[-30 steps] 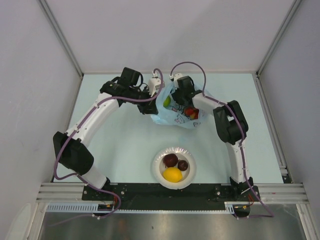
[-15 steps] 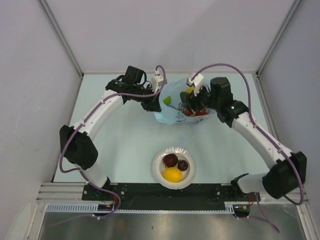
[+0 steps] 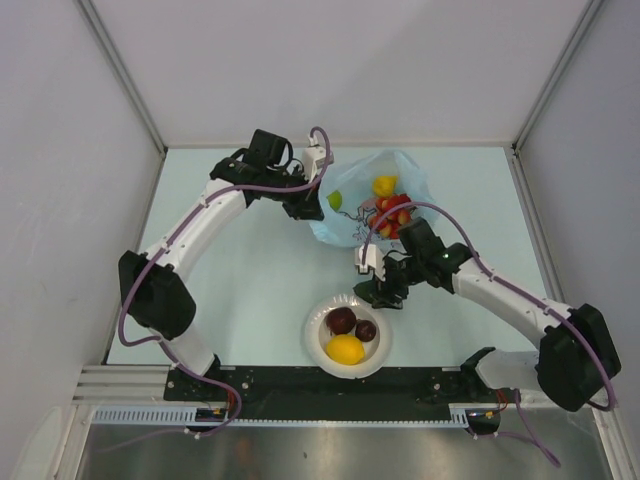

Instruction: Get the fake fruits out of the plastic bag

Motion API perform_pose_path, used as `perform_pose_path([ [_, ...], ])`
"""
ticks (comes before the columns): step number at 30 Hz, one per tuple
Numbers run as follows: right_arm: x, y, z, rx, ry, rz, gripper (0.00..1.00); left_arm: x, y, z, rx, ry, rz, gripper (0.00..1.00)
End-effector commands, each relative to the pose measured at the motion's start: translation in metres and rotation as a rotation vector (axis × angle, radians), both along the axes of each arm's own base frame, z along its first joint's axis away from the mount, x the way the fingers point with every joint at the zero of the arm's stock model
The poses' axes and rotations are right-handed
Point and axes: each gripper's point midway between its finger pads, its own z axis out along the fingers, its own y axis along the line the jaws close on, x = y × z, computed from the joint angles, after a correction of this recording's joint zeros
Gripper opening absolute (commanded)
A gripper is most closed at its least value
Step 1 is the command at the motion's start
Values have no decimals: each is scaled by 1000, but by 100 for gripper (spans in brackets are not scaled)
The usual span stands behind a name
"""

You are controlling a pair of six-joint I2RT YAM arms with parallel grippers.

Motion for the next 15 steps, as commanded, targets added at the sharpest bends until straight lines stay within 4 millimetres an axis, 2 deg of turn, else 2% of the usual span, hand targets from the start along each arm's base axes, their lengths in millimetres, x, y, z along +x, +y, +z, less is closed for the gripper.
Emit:
perform_pose_path([
  [1,-2,22,-10,25,-13,108,25,-3,-3,21,-47,-40,-11,0],
  [10,-35,37,-33,-17,113,184,30,-15,7,19,-27,-55,-5,0],
  [15,-43,47,-42,-23,151,172,31,-22,12,18,-19,-67,-7,0],
])
